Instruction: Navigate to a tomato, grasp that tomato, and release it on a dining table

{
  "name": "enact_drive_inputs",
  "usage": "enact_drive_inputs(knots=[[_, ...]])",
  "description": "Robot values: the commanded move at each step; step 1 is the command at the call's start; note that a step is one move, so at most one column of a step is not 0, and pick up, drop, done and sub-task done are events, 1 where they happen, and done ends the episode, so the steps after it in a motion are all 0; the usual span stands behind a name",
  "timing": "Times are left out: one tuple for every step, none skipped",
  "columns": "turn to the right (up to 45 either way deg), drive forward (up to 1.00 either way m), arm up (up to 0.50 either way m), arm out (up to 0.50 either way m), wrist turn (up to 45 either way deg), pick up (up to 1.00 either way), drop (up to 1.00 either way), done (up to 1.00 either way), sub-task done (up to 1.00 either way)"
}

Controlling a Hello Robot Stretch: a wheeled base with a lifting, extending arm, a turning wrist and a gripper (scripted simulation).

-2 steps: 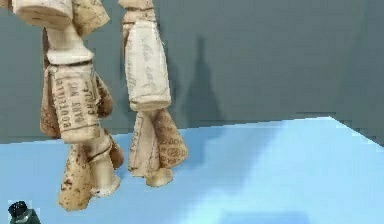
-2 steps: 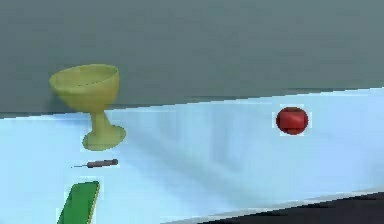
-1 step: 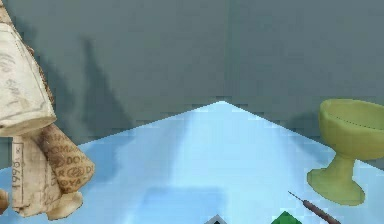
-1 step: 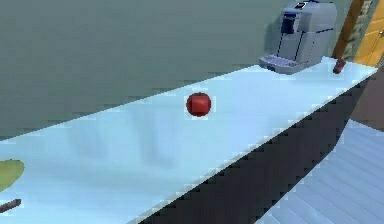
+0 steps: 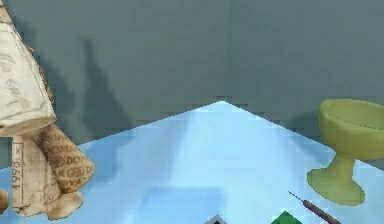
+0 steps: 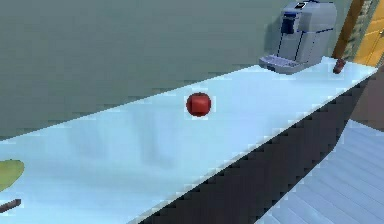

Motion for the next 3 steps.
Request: enact_drive_inputs(knots=[[0.0, 0.00, 0.38, 0.00, 0.0, 0.00, 0.00, 0.00, 0.00], [0.0, 0.00, 0.00, 0.48, 0.0, 0.00, 0.00, 0.00, 0.00], [0.0, 0.00, 0.00, 0.00, 45.0, 0.00, 0.00, 0.00, 0.00]])
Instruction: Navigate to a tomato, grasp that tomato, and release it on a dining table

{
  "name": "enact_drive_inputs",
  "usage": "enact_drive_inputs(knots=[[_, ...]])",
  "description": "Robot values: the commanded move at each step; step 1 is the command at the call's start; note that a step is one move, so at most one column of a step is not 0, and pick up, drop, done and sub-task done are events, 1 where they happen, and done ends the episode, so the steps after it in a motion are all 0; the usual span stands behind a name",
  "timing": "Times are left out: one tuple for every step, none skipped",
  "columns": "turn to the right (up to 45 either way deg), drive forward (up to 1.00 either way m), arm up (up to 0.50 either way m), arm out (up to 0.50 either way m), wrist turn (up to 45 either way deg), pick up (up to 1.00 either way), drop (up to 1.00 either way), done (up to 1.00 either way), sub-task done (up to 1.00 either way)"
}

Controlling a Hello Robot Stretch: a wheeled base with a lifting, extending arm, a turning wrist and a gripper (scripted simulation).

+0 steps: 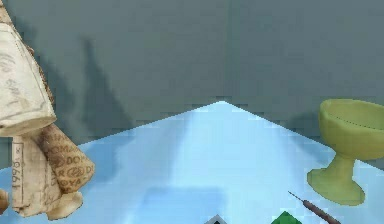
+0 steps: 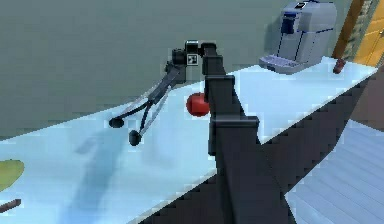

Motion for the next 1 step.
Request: enact_drive_inputs(knots=[[0.0, 0.00, 0.00, 0.00, 45.0, 0.00, 0.00, 0.00, 0.00]])
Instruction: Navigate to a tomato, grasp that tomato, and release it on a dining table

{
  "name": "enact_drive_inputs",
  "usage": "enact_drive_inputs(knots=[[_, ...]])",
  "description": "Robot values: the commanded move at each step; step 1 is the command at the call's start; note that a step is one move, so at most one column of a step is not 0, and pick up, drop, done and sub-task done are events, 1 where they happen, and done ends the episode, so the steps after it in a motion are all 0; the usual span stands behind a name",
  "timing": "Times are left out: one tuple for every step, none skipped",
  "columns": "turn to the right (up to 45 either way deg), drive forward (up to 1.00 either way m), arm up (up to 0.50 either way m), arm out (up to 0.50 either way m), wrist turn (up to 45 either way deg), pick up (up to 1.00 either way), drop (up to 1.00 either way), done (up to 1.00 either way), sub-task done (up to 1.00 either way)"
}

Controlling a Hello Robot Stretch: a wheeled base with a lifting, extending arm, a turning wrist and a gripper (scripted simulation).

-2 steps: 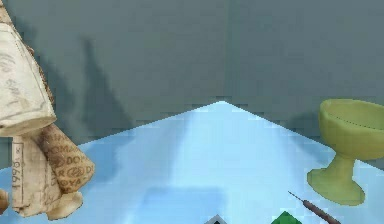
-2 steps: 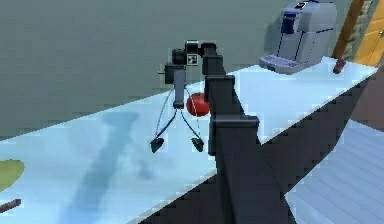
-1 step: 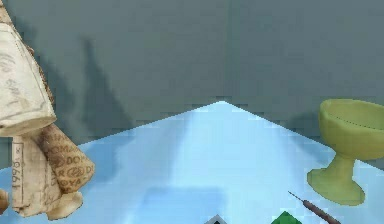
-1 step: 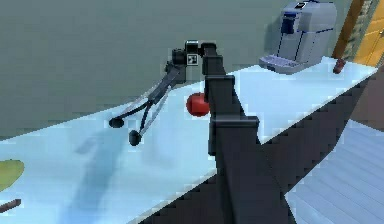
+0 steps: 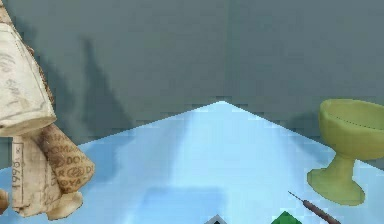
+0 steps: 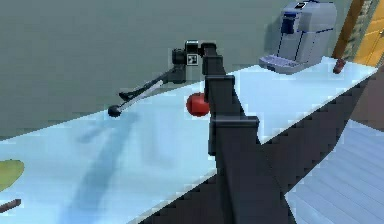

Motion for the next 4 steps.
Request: enact_drive_inputs(knots=[[0.0, 0.00, 0.00, 0.00, 45.0, 0.00, 0.00, 0.00, 0.00], [0.0, 0.00, 0.00, 0.00, 45.0, 0.00, 0.00, 0.00, 0.00], [0.0, 0.00, 0.00, 0.00, 15.0, 0.00, 0.00, 0.00, 0.00], [0.0, 0.00, -0.10, 0.00, 0.0, 0.00, 0.00, 0.00, 0.00]])
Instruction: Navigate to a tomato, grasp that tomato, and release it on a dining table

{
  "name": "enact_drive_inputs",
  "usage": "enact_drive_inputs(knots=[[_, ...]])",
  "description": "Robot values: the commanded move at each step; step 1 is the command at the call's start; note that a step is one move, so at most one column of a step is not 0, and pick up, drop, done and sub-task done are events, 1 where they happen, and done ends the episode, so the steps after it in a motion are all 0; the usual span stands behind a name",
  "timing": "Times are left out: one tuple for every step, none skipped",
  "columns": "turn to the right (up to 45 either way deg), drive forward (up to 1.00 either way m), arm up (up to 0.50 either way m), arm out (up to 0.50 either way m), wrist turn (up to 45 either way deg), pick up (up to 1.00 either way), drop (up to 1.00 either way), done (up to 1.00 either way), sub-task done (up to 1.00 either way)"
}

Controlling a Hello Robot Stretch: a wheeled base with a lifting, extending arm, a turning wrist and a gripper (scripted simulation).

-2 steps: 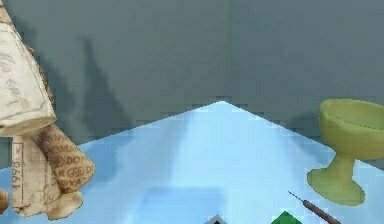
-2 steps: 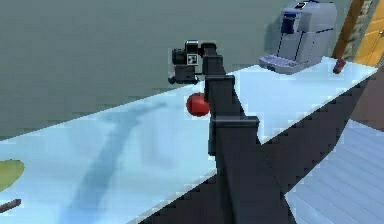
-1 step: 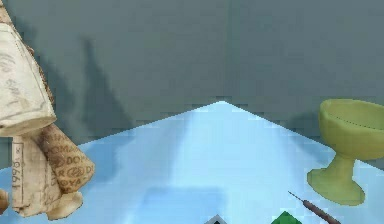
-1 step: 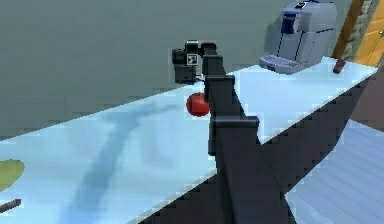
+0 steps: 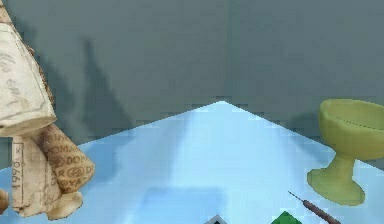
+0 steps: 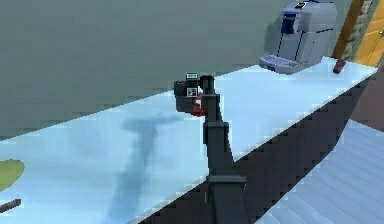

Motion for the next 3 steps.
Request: enact_drive_inputs(knots=[[0.0, 0.00, 0.00, 0.00, 0.0, 1.00, 0.00, 0.00, 0.00], [0.0, 0.00, 0.10, 0.00, 0.0, 0.00, 0.00, 0.00, 0.00], [0.0, 0.00, 0.00, 0.00, -45.0, 0.00, 0.00, 0.00, 0.00]])
